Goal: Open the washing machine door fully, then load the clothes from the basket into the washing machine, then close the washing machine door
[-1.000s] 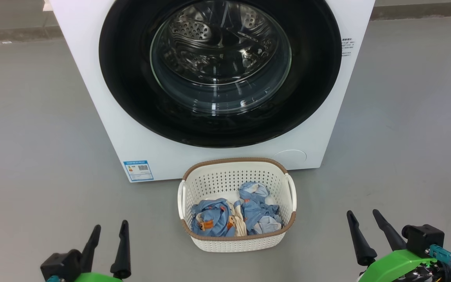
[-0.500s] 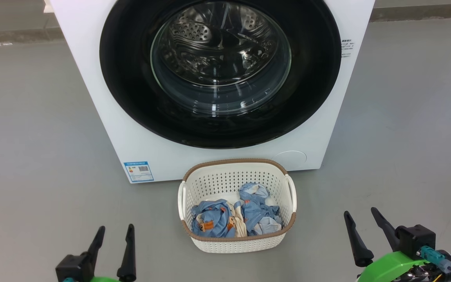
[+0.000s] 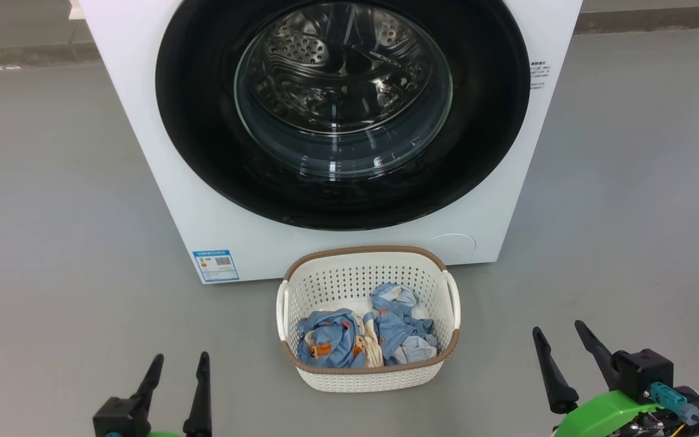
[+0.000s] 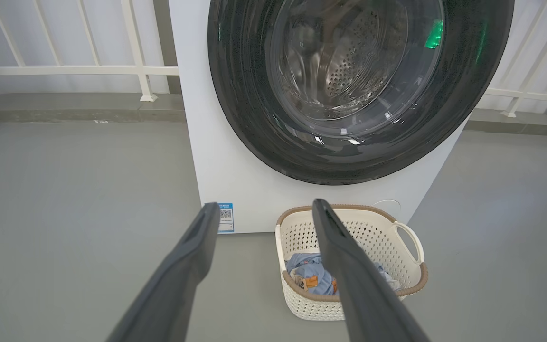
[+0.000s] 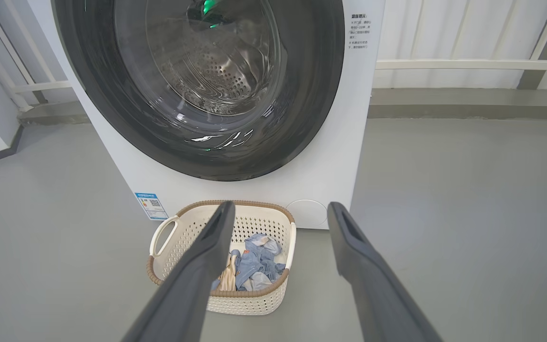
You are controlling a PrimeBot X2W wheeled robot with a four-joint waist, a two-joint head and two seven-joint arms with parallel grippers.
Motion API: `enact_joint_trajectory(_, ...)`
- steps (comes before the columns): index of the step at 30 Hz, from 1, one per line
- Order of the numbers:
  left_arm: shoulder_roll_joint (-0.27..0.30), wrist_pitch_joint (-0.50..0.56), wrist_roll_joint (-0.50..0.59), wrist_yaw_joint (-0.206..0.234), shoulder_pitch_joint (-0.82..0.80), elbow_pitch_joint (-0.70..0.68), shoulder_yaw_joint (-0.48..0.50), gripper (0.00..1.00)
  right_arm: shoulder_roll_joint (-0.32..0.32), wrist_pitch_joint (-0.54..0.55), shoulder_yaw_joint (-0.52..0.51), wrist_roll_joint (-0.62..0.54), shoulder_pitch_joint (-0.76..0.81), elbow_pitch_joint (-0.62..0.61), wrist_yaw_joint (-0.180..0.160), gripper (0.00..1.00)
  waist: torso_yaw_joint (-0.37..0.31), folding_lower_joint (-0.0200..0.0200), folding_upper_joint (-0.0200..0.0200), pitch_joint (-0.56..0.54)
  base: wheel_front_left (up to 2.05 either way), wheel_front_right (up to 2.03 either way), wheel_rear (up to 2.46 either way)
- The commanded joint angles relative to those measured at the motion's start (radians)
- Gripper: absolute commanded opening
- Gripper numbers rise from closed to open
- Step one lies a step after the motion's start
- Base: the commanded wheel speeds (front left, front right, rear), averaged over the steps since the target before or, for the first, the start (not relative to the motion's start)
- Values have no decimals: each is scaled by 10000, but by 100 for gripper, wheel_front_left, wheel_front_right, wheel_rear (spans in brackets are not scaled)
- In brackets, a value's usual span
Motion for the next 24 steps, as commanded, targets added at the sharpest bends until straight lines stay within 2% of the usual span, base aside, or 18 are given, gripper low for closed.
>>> enact_joint_trajectory(1,105,-124,-62,82,-487,-157,326,100,-1,-115,200,60,-414,-233,16,100,3,0,0,-2,0,0,0)
enact_joint_trajectory(24,137,-124,-110,248,-482,-205,297,100,-20,-195,272,149,-491,-300,16,100,3,0,0,26,0,0,0)
